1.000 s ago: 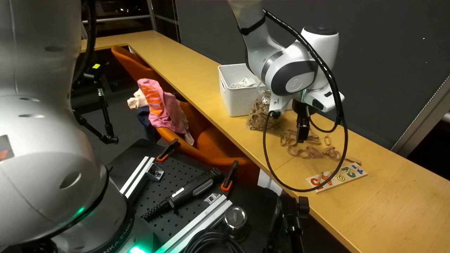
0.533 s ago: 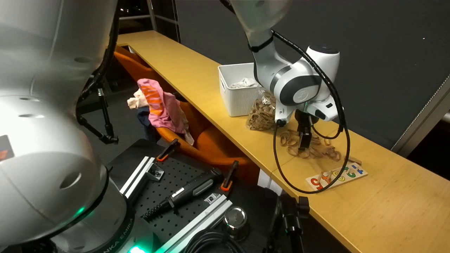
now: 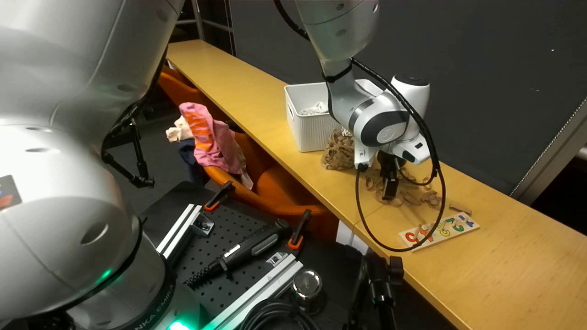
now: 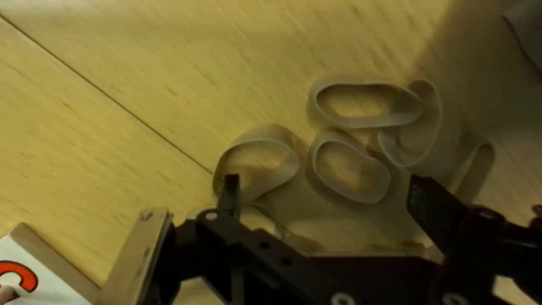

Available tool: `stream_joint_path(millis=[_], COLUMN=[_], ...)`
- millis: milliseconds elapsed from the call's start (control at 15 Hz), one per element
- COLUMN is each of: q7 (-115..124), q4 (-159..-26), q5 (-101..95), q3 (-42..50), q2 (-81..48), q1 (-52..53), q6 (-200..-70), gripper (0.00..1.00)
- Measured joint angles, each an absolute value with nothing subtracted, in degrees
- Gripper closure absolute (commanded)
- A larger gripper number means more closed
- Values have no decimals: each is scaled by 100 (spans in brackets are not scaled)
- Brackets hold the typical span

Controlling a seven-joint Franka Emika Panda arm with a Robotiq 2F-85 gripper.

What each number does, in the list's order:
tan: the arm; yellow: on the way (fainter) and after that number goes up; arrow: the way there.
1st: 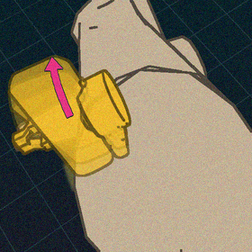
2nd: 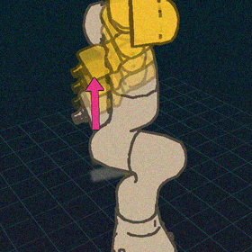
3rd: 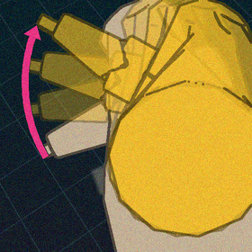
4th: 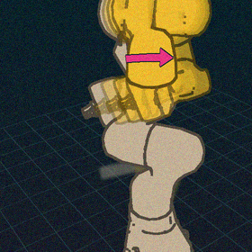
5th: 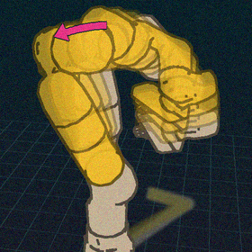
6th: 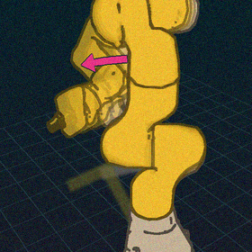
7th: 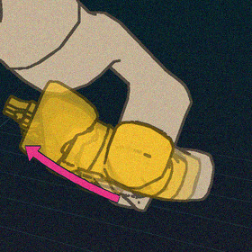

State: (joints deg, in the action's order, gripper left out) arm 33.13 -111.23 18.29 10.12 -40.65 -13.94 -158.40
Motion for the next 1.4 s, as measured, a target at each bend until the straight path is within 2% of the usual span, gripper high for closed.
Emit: stream_joint_path(millis=[200,267,333,467,933,1067,1400], q7=[3294,3280,3263,3208,3109,3098,3094], q4=[-11120,-11116,-11101,-11074,-10938,-10905,-10915], q5=[1829,1829,1829,1829,1829,1831,1833], q3=[962,953,948,955,923,918,926], q2=[-4134,-4148,-4170,-4202,-4199,-4197,-4161], q1=[-1391,-1391,-1391,-1396,-1399,-1395,-1403], q6=[-15840,-15840,-15840,-15814,-15735,-15735,-15745], gripper=[0,25,26,40,94,100,99])
